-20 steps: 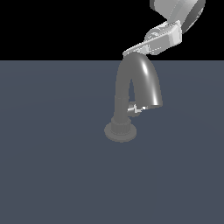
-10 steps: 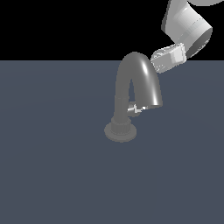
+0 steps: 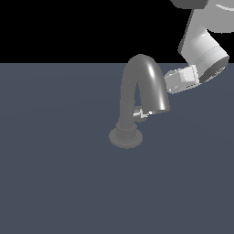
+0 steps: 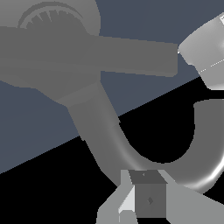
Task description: Turn on the faucet by rotating a designated handle.
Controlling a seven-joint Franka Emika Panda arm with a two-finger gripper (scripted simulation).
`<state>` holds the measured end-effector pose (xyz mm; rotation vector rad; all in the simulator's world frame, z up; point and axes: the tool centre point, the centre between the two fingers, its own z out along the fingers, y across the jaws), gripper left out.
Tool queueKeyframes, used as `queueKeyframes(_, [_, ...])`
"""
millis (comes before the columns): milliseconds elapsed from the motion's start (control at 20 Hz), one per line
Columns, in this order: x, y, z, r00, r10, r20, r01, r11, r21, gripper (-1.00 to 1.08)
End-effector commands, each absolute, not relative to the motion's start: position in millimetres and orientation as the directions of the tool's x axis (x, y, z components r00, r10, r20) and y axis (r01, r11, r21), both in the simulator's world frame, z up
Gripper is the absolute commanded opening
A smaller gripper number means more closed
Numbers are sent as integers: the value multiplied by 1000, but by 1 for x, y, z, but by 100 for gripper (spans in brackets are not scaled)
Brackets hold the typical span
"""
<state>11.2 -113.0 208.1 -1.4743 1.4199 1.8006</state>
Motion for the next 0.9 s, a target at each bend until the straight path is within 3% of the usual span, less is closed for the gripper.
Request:
queueKeyframes(0, [8,-116,196,-401,-248,-882,-801,-372,469,-100])
queueKeyframes(850, [-3,-122,173,-477,-202,-855,-788,-334,518,-100])
